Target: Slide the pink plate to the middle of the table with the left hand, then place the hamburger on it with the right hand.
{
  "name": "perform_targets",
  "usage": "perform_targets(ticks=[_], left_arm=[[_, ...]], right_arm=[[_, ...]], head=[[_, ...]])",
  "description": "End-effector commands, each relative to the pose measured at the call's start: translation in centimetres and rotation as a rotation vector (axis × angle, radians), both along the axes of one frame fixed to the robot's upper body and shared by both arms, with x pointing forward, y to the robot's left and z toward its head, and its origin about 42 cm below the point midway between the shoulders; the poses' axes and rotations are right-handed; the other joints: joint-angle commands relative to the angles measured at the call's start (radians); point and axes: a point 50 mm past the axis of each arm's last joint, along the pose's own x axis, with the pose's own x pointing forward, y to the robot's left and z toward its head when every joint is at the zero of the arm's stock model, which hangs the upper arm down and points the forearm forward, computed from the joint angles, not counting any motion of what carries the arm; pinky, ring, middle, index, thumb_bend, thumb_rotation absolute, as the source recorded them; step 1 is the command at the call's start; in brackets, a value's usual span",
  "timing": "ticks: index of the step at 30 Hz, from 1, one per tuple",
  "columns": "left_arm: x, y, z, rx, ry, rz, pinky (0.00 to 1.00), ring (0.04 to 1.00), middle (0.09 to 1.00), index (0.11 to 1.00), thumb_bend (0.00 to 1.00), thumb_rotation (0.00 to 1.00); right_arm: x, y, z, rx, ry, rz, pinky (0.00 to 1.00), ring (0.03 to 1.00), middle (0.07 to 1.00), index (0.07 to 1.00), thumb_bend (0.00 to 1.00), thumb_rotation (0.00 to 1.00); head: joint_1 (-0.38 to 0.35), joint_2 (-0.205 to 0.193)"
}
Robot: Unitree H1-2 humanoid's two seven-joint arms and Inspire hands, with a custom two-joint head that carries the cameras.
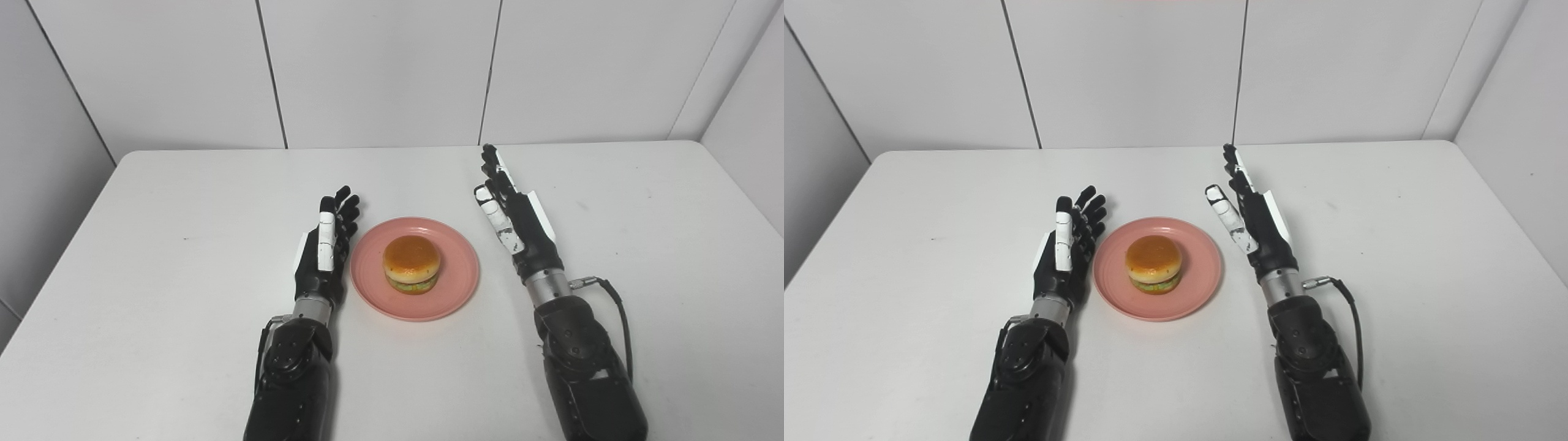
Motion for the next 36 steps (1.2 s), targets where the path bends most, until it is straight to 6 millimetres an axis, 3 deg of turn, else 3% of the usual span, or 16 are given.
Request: perform_targets(ticks=[1,21,36], left_arm=[[0.2,0.6,0.8,0.027,-0.059,0.003,1.0,0.966,0.944,0.921,0.87,1.0],[0.0,1.3,0.7,0.032,-0.097,-0.001,1.0,0.998,0.982,0.973,0.85,1.0],[-0.2,1.5,0.6,0.082,-0.104,-0.068,1.0,1.0,1.0,1.0,0.85,1.0]], right_arm=[[0.3,0.4,1.0,0.058,-0.056,-0.001,0.99,1.0,1.0,1.0,0.67,1.0],[-1.1,1.2,-2.1,0.227,0.082,-0.003,1.0,1.0,1.0,1.0,0.62,1.0],[-1.9,1.4,-2.9,0.255,0.101,-0.053,1.0,1.0,1.0,1.0,0.57,1.0]], head=[[-0.002,0.001],[-0.029,0.009],[-0.04,0.018]])
